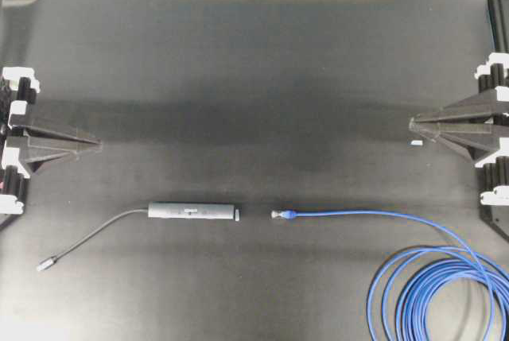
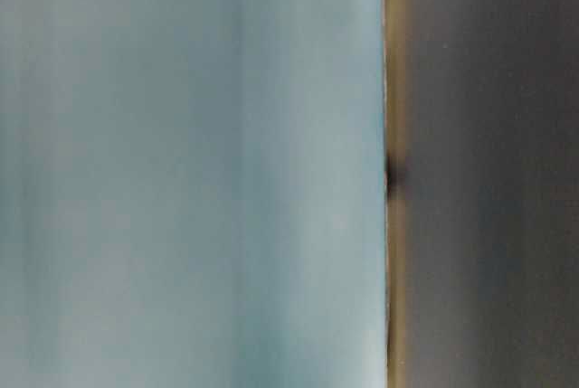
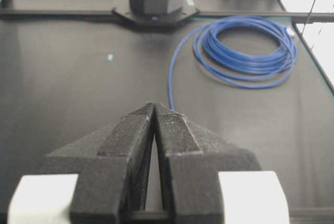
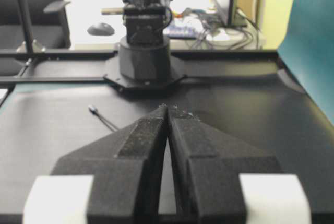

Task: Insert the LAN cable into the hub.
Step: 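Move the left gripper down over the grey Anker hub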

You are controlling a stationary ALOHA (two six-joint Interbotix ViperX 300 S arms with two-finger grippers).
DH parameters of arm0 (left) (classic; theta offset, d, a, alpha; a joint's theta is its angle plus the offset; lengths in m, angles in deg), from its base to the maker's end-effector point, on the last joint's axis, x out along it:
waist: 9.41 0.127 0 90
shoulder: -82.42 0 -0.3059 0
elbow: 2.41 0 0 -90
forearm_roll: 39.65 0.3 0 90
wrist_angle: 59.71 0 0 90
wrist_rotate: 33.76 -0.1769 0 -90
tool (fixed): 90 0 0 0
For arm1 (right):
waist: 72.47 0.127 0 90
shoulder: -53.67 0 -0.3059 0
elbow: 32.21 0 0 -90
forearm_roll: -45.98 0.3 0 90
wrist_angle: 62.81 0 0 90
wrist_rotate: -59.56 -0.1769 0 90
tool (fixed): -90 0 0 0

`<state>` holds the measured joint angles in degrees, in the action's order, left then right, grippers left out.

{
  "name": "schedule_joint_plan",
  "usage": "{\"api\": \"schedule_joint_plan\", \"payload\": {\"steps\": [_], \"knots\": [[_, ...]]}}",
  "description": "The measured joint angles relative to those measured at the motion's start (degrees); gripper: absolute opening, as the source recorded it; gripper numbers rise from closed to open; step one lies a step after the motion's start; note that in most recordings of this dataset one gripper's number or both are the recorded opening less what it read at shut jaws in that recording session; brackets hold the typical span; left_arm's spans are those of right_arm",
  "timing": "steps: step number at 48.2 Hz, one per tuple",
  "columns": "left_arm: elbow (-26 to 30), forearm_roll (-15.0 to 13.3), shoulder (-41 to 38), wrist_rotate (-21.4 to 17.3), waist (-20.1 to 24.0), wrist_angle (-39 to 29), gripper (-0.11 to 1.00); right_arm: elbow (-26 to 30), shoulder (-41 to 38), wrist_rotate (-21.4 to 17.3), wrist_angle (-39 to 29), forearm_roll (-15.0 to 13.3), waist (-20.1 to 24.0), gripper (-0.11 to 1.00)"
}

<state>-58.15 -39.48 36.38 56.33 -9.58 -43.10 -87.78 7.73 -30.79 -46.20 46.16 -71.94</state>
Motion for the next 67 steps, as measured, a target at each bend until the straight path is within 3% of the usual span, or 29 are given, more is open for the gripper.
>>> {"api": "schedule_joint_plan", "payload": {"steps": [3, 6, 16, 25, 28, 31, 37, 43, 47, 50, 67], "knots": [[0.1, 1.0, -1.1, 0.3, 0.2, 0.2, 0.07, 0.1, -0.3, 0.0, -0.1, 0.0, -0.1, 0.01], [0.4, 1.9, -3.9, 0.7, 0.3, 0.7, 0.01, 0.7, -1.0, 0.0, -1.2, -0.1, -0.2, 0.0], [1.6, 2.2, -10.0, 0.8, 0.0, 5.1, 0.01, 5.1, -6.8, 0.0, -9.1, -0.1, -0.3, 0.0], [1.9, 2.2, -15.2, 3.3, -1.1, 6.4, 0.01, 7.7, -13.7, 0.0, -11.2, -0.1, -0.3, 0.0], [1.9, 2.2, -16.9, 4.3, -1.1, 6.9, 0.05, 8.6, -16.0, 0.0, -11.9, 0.1, -0.3, 0.01], [1.9, 2.3, -18.5, 4.7, -1.1, 7.6, 0.15, 9.4, -18.1, 0.0, -12.7, 0.2, -0.3, 0.02], [1.8, 2.3, -21.0, 5.1, -1.1, 10.7, 0.49, 10.5, -21.5, 0.0, -14.6, 0.4, -0.2, 0.19], [2.1, 2.3, -23.1, 5.8, -0.8, 13.0, 0.82, 11.0, -22.1, -0.2, -15.6, 1.0, -0.2, 0.53], [2.1, 2.3, -25.0, 6.5, -0.8, 13.5, 0.81, 11.3, -22.8, -0.8, -15.7, 1.1, -0.3, 0.75], [1.8, 2.3, -26.6, 6.3, -0.8, 14.0, 0.77, 11.6, -23.7, -1.0, -15.8, 1.1, -0.3, 0.84], [-2.4, 2.3, -38.5, 8.3, -3.4, 28.9, 0.75, 13.7, -30.6, -1.5, -15.6, 1.2, -0.2, 0.81]]}}
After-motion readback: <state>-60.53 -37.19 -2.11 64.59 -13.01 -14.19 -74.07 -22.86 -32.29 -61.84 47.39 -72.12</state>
